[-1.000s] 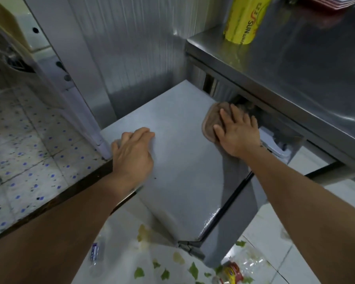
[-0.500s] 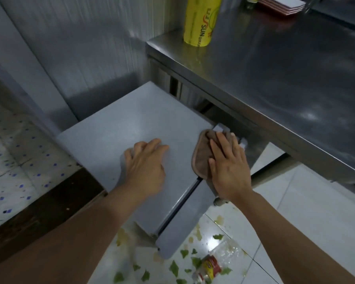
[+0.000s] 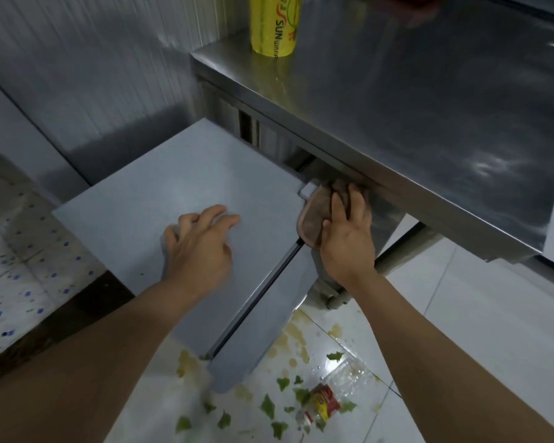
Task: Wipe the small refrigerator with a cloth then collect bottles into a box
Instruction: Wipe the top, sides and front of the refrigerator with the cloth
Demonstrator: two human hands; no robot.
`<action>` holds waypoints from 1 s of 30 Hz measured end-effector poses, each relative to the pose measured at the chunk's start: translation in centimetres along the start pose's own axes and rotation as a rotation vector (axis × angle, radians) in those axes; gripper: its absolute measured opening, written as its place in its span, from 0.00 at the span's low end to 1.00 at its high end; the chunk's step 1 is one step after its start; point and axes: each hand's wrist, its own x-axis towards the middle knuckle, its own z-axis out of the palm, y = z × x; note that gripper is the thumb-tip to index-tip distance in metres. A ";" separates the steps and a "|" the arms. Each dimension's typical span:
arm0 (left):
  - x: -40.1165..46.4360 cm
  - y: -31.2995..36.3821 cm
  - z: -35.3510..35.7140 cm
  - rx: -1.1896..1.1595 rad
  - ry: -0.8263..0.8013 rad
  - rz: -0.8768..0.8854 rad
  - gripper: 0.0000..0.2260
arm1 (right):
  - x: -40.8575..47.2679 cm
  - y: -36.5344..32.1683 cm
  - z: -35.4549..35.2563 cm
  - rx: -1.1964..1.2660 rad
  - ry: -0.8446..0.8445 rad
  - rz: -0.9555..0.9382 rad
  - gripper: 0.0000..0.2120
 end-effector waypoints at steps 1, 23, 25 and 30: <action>0.1 -0.1 -0.1 0.003 -0.012 0.014 0.23 | 0.2 -0.4 0.1 0.002 0.003 0.035 0.25; -3.7 -7.9 -6.3 -0.126 -0.088 0.040 0.23 | -3.9 -4.8 0.7 -0.254 -0.185 -0.118 0.31; -3.3 -8.8 -6.9 -0.135 -0.112 0.070 0.25 | -6.1 -6.0 0.7 -0.240 -0.182 -0.138 0.32; -2.1 -12.5 -7.7 -0.215 -0.185 0.207 0.22 | -13.6 -11.3 1.3 -0.182 -0.173 -0.193 0.29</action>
